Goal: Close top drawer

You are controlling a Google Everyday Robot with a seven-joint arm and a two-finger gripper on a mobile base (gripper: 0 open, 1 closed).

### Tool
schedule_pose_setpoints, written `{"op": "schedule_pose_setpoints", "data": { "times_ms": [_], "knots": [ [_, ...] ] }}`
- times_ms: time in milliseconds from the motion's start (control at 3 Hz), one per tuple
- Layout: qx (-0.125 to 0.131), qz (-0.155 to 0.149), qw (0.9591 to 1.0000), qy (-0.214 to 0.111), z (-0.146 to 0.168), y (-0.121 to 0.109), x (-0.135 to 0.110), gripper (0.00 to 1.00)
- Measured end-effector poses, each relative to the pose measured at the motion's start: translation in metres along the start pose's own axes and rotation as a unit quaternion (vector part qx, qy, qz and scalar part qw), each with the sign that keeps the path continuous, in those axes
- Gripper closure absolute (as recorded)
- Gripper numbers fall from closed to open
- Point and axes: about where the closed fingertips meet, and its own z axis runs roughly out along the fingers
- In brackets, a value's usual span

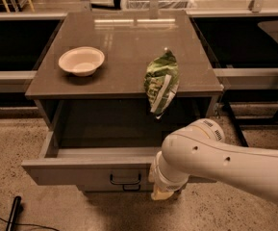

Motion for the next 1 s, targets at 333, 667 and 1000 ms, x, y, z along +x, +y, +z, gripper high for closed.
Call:
{"op": "schedule_pose_setpoints", "data": {
  "times_ms": [333, 667, 1000],
  "knots": [
    [0.0, 0.0, 1.0, 0.0, 0.0, 0.0, 0.0, 0.1],
    [0.0, 0.0, 1.0, 0.0, 0.0, 0.0, 0.0, 0.0],
    [0.0, 0.0, 1.0, 0.0, 0.0, 0.0, 0.0, 0.0]
  ]
}}
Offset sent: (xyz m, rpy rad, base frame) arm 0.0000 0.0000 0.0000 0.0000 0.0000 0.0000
